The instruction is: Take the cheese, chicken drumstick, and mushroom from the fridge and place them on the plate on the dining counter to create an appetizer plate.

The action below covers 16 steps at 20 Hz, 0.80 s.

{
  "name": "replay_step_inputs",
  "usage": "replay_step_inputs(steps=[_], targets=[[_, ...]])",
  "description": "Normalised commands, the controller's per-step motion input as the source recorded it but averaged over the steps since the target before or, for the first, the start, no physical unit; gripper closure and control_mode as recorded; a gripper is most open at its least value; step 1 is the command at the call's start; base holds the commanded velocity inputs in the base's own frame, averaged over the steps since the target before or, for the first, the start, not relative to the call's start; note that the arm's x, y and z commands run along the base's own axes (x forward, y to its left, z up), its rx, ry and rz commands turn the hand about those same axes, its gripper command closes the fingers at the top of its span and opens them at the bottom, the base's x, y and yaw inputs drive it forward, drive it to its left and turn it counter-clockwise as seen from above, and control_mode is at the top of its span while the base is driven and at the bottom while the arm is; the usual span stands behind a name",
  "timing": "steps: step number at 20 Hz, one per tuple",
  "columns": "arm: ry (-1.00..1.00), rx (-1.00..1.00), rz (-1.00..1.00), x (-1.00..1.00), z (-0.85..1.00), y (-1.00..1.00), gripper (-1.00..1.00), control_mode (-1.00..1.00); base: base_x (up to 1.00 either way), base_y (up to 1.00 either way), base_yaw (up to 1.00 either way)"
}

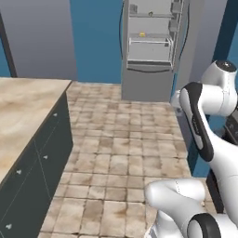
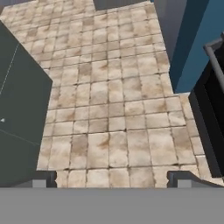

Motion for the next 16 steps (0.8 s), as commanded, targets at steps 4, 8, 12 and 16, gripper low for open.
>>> replay_step_inputs(steps=[4, 8, 12, 16], targets=[[0.0, 0.0, 0.0, 0.0, 0.0, 0.0, -1.0, 1.0, 0.98, -0.09, 0.0], [0.0, 0.0, 0.0, 0.0, 0.0, 0.0, -1.0, 1.0, 1.0, -0.05, -0.08], [0.0, 0.0, 0.0, 0.0, 0.0, 0.0, -1.0, 1.0, 0.99, -0.12, -0.14], [0.0, 0.0, 0.0, 0.0, 0.0, 0.0, -1.0, 1.0, 1.0, -0.01, -0.13]])
